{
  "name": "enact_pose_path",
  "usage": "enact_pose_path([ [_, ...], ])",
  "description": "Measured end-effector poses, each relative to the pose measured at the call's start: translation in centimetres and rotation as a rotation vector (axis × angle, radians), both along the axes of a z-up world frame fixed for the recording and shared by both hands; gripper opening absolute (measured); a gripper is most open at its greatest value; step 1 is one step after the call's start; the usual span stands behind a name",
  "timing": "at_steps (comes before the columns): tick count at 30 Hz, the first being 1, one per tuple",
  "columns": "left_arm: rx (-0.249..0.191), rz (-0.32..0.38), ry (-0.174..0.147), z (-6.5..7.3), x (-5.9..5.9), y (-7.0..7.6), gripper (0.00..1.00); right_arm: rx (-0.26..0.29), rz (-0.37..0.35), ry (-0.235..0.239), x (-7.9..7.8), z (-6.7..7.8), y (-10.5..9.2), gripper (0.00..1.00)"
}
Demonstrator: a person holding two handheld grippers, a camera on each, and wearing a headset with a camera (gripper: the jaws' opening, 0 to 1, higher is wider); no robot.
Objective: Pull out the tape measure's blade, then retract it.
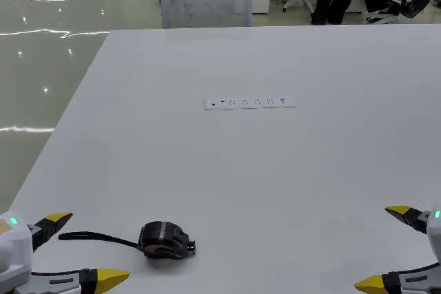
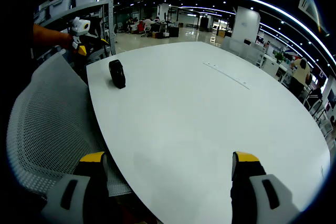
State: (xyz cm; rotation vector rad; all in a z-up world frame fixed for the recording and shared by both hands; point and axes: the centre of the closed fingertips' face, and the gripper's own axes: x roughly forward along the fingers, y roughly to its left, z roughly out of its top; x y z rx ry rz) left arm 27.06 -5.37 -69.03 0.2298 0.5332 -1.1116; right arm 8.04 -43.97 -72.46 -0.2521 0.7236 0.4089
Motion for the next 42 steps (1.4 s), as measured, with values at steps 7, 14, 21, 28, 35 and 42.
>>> enact_pose_path([
  [7,0.001,0.007,0.002,-0.1,0.32,0.2,1.0,-0.002,-0.009,0.004,-0.3,0.04,-0.12,1.0],
  [14,0.011,-0.008,0.004,-0.27,0.15,-0.08,1.0,-0.003,-0.012,-0.003,-0.27,0.34,-0.24,1.0],
  [21,0.013,-0.003,0.01,-0.36,0.17,0.11,1.0,-0.009,-0.005,0.005,-0.49,0.18,-0.38,1.0],
  [28,0.013,-0.001,0.019,-0.35,0.31,0.35,1.0,-0.009,-0.008,0.004,-0.45,0.19,-0.5,1.0],
  [35,0.003,-0.002,0.016,-0.18,0.61,0.18,1.0,-0.008,-0.016,0.0,-0.52,0.36,-0.63,1.0],
  [42,0.004,-0.009,0.021,-0.22,0.73,-0.06,1.0,-0.012,-0.024,-0.001,-0.6,0.51,-0.77,1.0],
])
